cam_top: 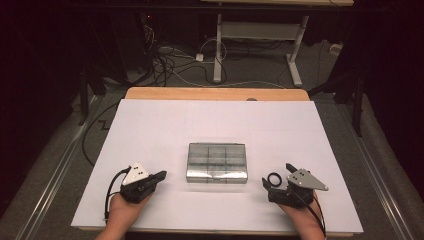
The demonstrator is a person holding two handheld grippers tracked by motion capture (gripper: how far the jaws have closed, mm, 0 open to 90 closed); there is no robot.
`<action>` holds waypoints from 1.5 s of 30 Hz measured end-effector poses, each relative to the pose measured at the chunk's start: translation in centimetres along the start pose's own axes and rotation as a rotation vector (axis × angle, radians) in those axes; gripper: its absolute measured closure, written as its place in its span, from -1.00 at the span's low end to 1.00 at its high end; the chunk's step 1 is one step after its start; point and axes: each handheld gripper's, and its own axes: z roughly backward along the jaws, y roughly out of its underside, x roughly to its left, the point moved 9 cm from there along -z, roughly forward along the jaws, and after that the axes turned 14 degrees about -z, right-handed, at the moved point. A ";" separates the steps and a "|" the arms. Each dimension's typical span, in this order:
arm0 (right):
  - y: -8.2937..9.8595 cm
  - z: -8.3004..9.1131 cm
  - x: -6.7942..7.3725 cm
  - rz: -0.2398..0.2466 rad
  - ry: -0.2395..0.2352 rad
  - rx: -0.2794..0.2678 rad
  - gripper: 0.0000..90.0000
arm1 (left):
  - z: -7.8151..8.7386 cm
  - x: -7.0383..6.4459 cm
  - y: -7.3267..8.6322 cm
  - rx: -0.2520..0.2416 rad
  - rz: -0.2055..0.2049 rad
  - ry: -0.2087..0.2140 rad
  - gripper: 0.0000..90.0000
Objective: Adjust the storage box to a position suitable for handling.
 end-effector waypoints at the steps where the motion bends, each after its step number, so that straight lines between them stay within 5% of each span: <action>1: 0.0 -0.1 0.0 -0.008 -0.003 0.007 -0.75 | 0.0 0.1 0.0 0.002 0.008 0.005 0.95; 5: 0.0 -0.1 -0.2 -0.021 -0.001 0.005 -0.61 | 0.0 0.2 0.0 -0.004 0.023 0.011 0.95; 18: -1.2 -0.7 -0.9 -0.122 -0.035 0.021 1.00 | 0.0 0.1 0.0 -0.012 0.034 0.040 0.95; 31: -4.5 -4.7 1.4 -0.107 -0.086 0.019 1.00 | 0.3 0.1 -0.1 -0.038 0.031 0.043 0.95; 45: -6.5 -8.8 1.7 -0.103 -0.055 0.078 1.00 | 0.2 0.0 -0.1 -0.034 0.021 0.045 0.95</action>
